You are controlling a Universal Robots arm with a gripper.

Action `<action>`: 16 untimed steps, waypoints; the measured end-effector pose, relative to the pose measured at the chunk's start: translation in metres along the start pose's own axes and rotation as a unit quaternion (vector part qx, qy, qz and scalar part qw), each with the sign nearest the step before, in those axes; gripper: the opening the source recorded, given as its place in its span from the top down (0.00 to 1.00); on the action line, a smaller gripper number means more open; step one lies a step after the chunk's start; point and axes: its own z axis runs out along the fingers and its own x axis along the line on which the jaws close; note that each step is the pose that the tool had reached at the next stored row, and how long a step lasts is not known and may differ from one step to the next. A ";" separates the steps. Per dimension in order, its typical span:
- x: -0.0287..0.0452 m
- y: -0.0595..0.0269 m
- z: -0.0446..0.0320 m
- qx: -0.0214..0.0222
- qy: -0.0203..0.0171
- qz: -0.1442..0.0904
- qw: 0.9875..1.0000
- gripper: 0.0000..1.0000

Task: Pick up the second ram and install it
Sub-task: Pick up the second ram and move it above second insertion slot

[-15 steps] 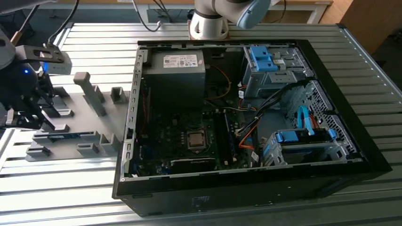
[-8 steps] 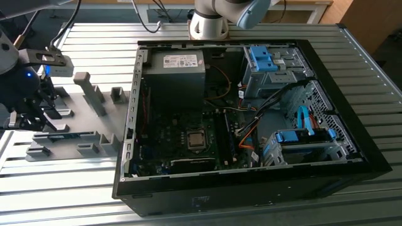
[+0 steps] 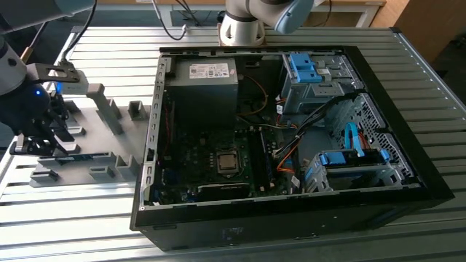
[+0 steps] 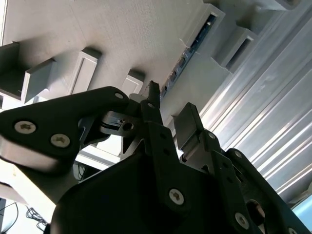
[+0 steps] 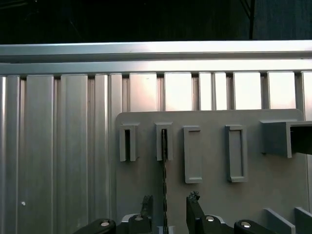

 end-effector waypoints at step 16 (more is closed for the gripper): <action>0.0034 0.0002 0.0239 0.000 0.000 -0.001 1.000 0.60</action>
